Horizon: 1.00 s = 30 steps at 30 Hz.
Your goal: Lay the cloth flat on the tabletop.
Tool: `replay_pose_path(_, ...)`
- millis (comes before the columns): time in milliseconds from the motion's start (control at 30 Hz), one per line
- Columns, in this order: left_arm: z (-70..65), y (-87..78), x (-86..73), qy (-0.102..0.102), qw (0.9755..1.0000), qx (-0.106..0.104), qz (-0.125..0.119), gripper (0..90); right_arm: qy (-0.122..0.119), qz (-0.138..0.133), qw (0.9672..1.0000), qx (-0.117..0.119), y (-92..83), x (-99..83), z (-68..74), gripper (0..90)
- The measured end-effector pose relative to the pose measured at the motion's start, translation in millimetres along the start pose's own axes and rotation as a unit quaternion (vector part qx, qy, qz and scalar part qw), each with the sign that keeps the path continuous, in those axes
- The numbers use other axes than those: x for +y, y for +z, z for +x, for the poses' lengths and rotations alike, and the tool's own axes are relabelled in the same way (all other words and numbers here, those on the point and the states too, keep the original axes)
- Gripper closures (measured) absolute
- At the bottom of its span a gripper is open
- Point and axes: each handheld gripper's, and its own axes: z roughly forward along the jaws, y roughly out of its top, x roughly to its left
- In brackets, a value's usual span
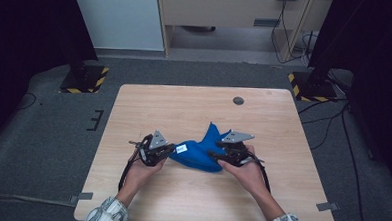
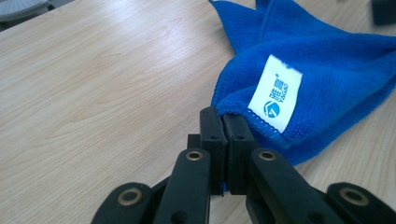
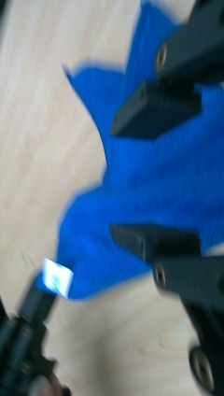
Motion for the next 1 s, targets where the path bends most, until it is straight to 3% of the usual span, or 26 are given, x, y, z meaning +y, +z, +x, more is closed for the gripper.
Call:
replay_pose_path(133,0.6,0.9,-0.6,0.0,1.0,0.004,0.003,88.2,0.024,-0.007,0.9989,-0.04,-9.8,3.7,-27.6,29.4)
replay_pose_path(233,1.0,1.2,-0.8,0.0,1.0,0.005,0.003,88.2,0.047,0.003,0.9971,-0.06,-7.2,2.0,-51.3,30.6)
replay_pose_path(367,2.6,2.2,-2.0,-0.001,0.9999,0.007,0.007,88.3,0.059,0.02,0.9956,-0.07,3.3,-1.2,-73.5,49.9)
replay_pose_path(467,3.7,2.7,-3.0,-0.003,0.9999,0.008,0.009,88.2,0.067,0.032,0.9942,-0.078,15.0,-3.1,-85.3,58.8)
replay_pose_path(633,5.9,2.4,-4.2,-0.003,0.9999,0.012,0.011,88.2,0.071,0.041,0.9935,-0.079,29.3,-3.5,-92.3,63.7)
replay_pose_path(767,8.3,2.7,-6.2,0.002,0.9997,0.019,0.017,88.3,0.062,0.064,0.9925,-0.083,42.2,-5.8,-91.7,58.4)
replay_pose_path(900,11.4,2.1,-7.8,-0.001,0.9996,0.022,0.018,88.3,0.072,0.074,0.9911,-0.084,51.0,-9.7,-91.5,53.4)
replay_pose_path(1000,12.8,2.8,-9.1,-0.002,0.9995,0.025,0.021,88.3,0.061,0.088,0.99,-0.092,55.4,-12.4,-89.4,51.2)
